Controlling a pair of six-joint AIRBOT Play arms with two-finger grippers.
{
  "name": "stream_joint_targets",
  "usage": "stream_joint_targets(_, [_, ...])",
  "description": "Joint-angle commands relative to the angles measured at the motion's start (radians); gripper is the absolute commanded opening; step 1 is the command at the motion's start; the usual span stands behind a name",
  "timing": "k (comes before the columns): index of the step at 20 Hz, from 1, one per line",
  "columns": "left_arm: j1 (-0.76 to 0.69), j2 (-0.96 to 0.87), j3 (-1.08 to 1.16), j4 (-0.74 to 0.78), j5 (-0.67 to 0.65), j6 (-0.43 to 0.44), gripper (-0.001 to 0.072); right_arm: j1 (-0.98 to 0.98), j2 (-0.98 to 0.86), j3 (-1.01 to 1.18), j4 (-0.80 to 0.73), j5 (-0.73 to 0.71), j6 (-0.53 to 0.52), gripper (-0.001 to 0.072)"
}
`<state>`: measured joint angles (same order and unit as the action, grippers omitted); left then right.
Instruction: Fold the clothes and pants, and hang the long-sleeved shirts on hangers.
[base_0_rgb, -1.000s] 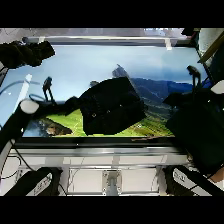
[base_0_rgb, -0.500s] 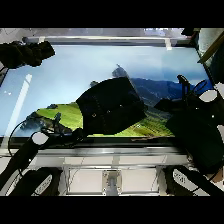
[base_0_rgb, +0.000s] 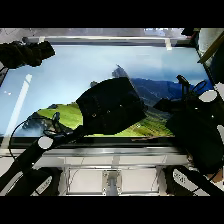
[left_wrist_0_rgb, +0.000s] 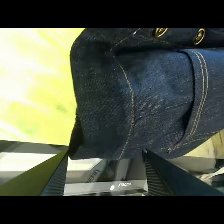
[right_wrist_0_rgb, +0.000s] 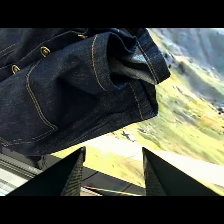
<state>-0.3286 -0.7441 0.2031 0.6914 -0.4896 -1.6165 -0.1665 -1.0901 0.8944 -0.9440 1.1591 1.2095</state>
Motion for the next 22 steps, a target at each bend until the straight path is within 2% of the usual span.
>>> stream_joint_targets(1, [-0.045,-0.061,-0.001,-0.059,0.035,0.0,0.0494,0.001,0.001,0.0,0.002,0.001,0.0,0.0406])
stream_joint_targets(3, [-0.082,-0.107,-0.001,-0.112,0.035,0.0,0.0491,0.001,0.001,0.0,0.002,0.006,0.0,0.0406])
stream_joint_targets(5, [-0.097,-0.114,0.0,-0.125,0.037,0.0,0.0443,0.001,0.001,0.0,-0.007,0.016,0.0,0.0406])
stream_joint_targets(6, [-0.097,-0.113,0.0,-0.125,0.042,0.0,0.0318,0.001,0.0,0.0,-0.017,0.017,0.0,0.0406])
stream_joint_targets(7, [-0.097,-0.113,0.0,-0.125,0.057,0.0,0.0103,0.001,-0.001,0.0,-0.026,0.019,0.0,0.0406])
stream_joint_targets(8, [-0.097,-0.113,0.0,-0.125,0.077,0.0,0.0016,0.001,-0.004,-0.001,-0.031,0.025,0.0,0.0406])
stream_joint_targets(11, [-0.097,-0.113,0.001,-0.13,0.09,0.0,0.0016,0.001,-0.021,-0.015,-0.033,0.025,0.013,0.0407])
stream_joint_targets(12, [-0.097,-0.113,0.001,-0.14,0.09,0.0,0.0016,0.001,-0.033,-0.031,-0.029,-0.002,0.048,0.0409])
stream_joint_targets(14, [-0.097,-0.113,0.001,-0.155,0.09,0.0,0.0016,0.001,-0.076,-0.067,0.023,-0.029,0.079,0.0478])
stream_joint_targets(17, [-0.097,-0.113,0.001,-0.155,0.089,0.0,0.0016,0.001,-0.168,-0.112,0.07,-0.043,0.078,0.0483])
stream_joint_targets(22, [-0.097,-0.113,0.001,-0.155,0.09,0.0,0.0016,0.007,-0.253,-0.121,0.108,-0.144,0.064,0.0482])
